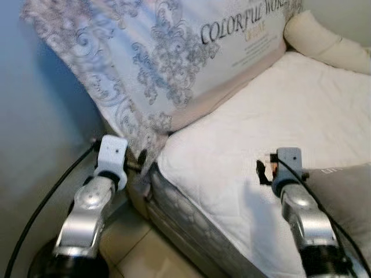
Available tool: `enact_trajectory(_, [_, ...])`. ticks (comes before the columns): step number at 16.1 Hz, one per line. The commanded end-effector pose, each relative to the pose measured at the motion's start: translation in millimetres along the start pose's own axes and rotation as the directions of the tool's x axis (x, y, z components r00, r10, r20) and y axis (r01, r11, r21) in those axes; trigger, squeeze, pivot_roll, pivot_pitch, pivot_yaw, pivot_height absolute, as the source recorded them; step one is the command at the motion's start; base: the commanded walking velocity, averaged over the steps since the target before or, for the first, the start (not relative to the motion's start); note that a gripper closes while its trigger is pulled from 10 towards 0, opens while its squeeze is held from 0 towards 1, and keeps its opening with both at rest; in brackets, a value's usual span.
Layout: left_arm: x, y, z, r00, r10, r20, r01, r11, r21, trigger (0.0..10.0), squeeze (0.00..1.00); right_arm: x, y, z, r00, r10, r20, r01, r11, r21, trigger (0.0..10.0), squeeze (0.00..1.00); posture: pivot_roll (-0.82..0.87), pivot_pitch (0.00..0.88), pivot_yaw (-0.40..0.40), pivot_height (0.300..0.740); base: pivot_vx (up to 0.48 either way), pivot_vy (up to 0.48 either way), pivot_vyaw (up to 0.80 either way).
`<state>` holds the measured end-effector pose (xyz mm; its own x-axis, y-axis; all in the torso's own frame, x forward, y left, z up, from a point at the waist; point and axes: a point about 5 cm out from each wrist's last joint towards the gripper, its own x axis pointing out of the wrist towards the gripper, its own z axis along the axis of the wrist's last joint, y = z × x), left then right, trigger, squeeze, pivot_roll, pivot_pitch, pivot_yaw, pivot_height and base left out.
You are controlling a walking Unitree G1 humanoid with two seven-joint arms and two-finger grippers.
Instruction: Clean up the room
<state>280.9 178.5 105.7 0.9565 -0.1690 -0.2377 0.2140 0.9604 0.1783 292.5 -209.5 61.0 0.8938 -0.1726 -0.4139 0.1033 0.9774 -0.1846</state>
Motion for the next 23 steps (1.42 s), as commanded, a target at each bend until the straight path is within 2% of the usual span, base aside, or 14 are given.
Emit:
enact_trajectory(1, [-1.2, -9.2, 3.0, 0.997, -0.072, 0.005, 0.072, 0.997, 0.031, 10.0, 0.0, 4.5, -8.3, -1.8, 1.0, -0.007, -0.022, 0.006, 0.999, -0.046, 10.0, 1.0, -0.05, 0.0, -0.017, 0.74, 0.0, 0.0, 0.0])
enact_trajectory(3, [-2.8, -14.1, 6.6, 0.986, -0.164, 0.005, 0.164, 0.985, 0.063, 10.0, 0.0, 15.2, -25.6, -8.5, 0.995, -0.028, -0.099, 0.021, 0.998, -0.064, 10.0, 1.0, -0.05, 0.0, -0.01, 0.74, 0.0, 0.0, 0.0])
enact_trajectory(4, [-2.4, -14.8, 8.3, 0.982, -0.191, 0.012, 0.189, 0.979, 0.073, 10.0, 0.0, 17.4, -29.2, -12.7, 0.991, -0.036, -0.131, 0.026, 0.997, -0.078, 10.0, 1.0, -0.05, 0.0, -0.009, 0.74, 0.0, 0.0, 0.0])
enact_trajectory(5, [-2.6, -17.2, 12.9, 0.964, -0.265, 0.021, 0.262, 0.96, 0.101, 10.0, 0.0, 21.4, -36.8, -21.2, 0.981, -0.042, -0.192, 0.024, 0.995, -0.095, 10.0, 1.0, -0.05, 0.0, -0.008, 0.74, 0.0, 0.0, 0.0])
enact_trajectory(8, [-3.0, -19.9, 19.5, 0.927, -0.375, 0.014, 0.368, 0.916, 0.157, 10.0, 0.0, 25.9, -52.4, -29.9, 0.966, -0.089, -0.242, 0.068, 0.993, -0.094, 10.0, 1.0, -0.05, 0.0, 0.006, 0.74, 0.0, 0.0, 0.0])
enact_trajectory(12, [-3.4, -22.1, 22.1, 0.897, -0.442, -0.006, 0.436, 0.882, 0.178, 10.0, 0.0, 26.7, -75.5, -35.8, 0.949, -0.187, -0.255, 0.178, 0.982, -0.06, 10.0, 1.0, -0.06, 0.0, 0.047, 0.74, 0.0, 0.0, 0.0])
enact_trajectory(15, [-8.3, -24.7, 23.2, 0.863, -0.504, -0.036, 0.501, 0.844, 0.193, 10.0, 0.0, 23.9, -87.2, -46.5, 0.941, -0.181, -0.285, 0.218, 0.97, 0.105, 10.0, 1.0, -0.02, 0.0, 0.091, 0.74, 0.0, 0.0, 0.0])
enact_trajectory(16, [-9.2, -24.1, 23.7, 0.859, -0.51, -0.041, 0.508, 0.839, 0.197, 10.0, 0.0, 23.9, -88.2, -46.7, 0.942, -0.18, -0.283, 0.219, 0.969, 0.112, 10.0, 1.0, -0.01, 0.0, 0.095, 0.74, 0.0, 0.0, 0.0])
enact_trajectory(17, [-11.1, -21.9, 25.1, 0.854, -0.517, -0.05, 0.516, 0.831, 0.208, 10.0, 0.0, 23.7, -89.0, -47.4, 0.944, -0.174, -0.28, 0.219, 0.966, 0.137, 10.0, 0.93, 0.01, 0.0, 0.106, 0.74, 0.0, 0.0, 0.0])
enact_trajectory(18, [-14.8, -17.9, 27.5, 0.849, -0.524, -0.061, 0.524, 0.823, 0.218, 10.0, 0.0, 22.5, -91.8, -49.8, 0.939, -0.186, -0.291, 0.245, 0.953, 0.18, 10.0, 0.0, 0.03, 0.0, 0.117, 0.74, 0.0, 0.0, 0.0])
enact_trajectory(20, [-20.3, -13.8, 28.3, 0.839, -0.538, -0.08, 0.541, 0.811, 0.221, 10.0, 0.0, 20.8, -96.5, -52.4, 0.932, -0.208, -0.297, 0.276, 0.939, 0.207, 10.0, 0.0, 0.05, 0.0, 0.134, 0.74, 0.0, 0.0, 0.0])
enact_trajectory(21, [-21.6, -13.7, 27.3, 0.833, -0.546, -0.09, 0.551, 0.805, 0.221, 10.0, 0.0, 18.9, -97.4, -56.8, 0.925, -0.219, -0.311, 0.27, 0.954, 0.13, 8.0, 0.0, 0.05, 0.0, 0.142, 0.74, 0.0, 0.0, 0.0])
enact_trajectory(22, [-22.2, -15.4, 26.6, 0.829, -0.551, -0.095, 0.557, 0.801, 0.22, 10.0, 0.0, 17.4, -97.1, -60.9, 0.922, -0.219, -0.318, 0.266, 0.958, 0.11, 4.0, 0.0, 0.05, 0.0, 0.142, 0.74, 0.0, 0.0, 0.0])
enact_trajectory(23, [-22.2, -16.3, 26.8, 0.828, -0.553, -0.095, 0.559, 0.799, 0.22, 10.0, 0.0, 17.1, -96.7, -62.0, 0.922, -0.214, -0.321, 0.264, 0.957, 0.121, 3.5, 0.0, 0.06, 0.0, 0.142, 0.74, 0.0, 0.0, 0.0])
